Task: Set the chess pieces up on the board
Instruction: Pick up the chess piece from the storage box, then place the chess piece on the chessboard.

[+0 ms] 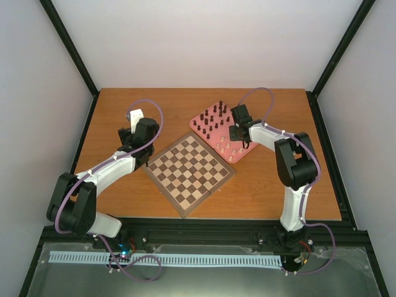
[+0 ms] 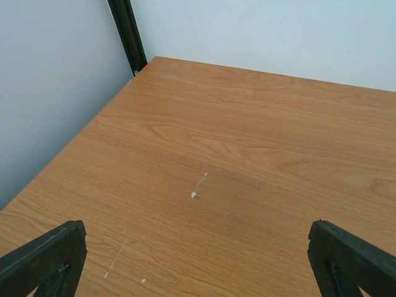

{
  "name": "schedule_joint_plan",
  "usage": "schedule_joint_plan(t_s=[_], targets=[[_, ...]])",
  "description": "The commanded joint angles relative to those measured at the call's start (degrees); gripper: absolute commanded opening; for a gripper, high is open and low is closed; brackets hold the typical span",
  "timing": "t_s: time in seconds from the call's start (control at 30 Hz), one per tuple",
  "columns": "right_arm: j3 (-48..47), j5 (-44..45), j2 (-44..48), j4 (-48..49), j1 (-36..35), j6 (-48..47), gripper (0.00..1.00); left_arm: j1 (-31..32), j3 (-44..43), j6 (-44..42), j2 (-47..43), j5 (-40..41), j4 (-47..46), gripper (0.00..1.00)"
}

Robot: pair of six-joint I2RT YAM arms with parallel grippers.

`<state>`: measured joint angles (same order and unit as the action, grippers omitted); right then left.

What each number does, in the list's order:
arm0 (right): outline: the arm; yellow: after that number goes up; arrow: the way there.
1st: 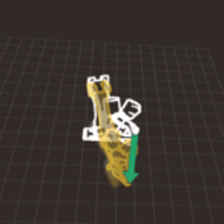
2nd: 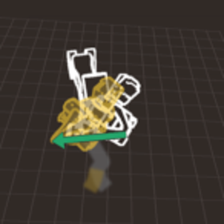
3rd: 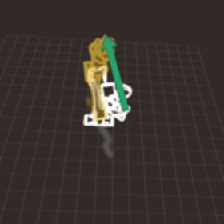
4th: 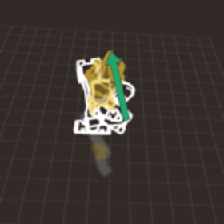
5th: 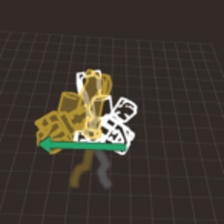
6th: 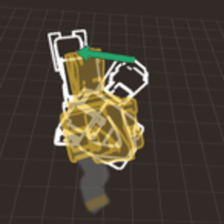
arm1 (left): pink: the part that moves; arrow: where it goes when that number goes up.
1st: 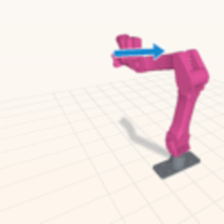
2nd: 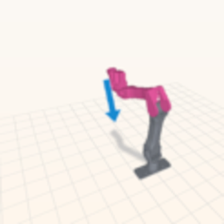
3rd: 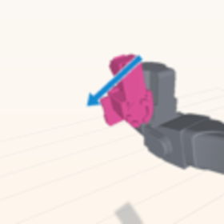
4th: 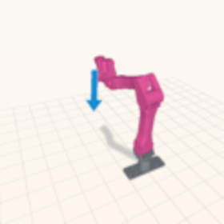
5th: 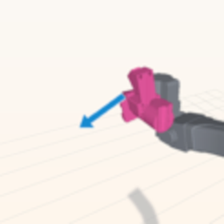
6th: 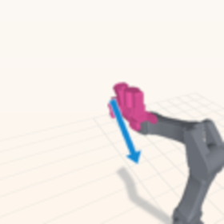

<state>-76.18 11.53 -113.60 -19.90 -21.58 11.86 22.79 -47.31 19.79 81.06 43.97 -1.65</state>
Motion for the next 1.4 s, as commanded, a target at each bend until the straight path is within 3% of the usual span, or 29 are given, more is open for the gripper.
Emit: schedule_joint_plan(t_s=[0.0,0.33,0.67,0.8,1.13,1.37], targets=[[1.8,1.8,4.6,-1.1,-0.6,0.8,0.03,0.4,-1.7,1.2,-0.7,1.3,0.4,1.00],[4.6,4.5,15.2,-1.2,-6.3,-0.3,0.03,0.4,-2.3,1.5,-0.2,1.4,1.2,1.00],[1.5,5.0,14.9,-3.2,-17.6,-3.1,0.03,0.0,-4.2,5.9,-0.7,5.7,6.4,1.00],[1.7,6.8,15.3,-4.3,-21.6,-2.8,0.03,-2.4,-6.9,10.0,-1.1,3.2,11.3,1.00],[1.7,8.3,13.0,-5.4,-33.2,-0.4,0.03,-3.1,-12.7,9.9,-9.2,1.3,17.4,1.00],[0.8,9.1,10.3,-5.2,-38.8,0.2,0.03,-3.1,-11.8,8.7,-17.3,-2.1,17.9,1.00]])
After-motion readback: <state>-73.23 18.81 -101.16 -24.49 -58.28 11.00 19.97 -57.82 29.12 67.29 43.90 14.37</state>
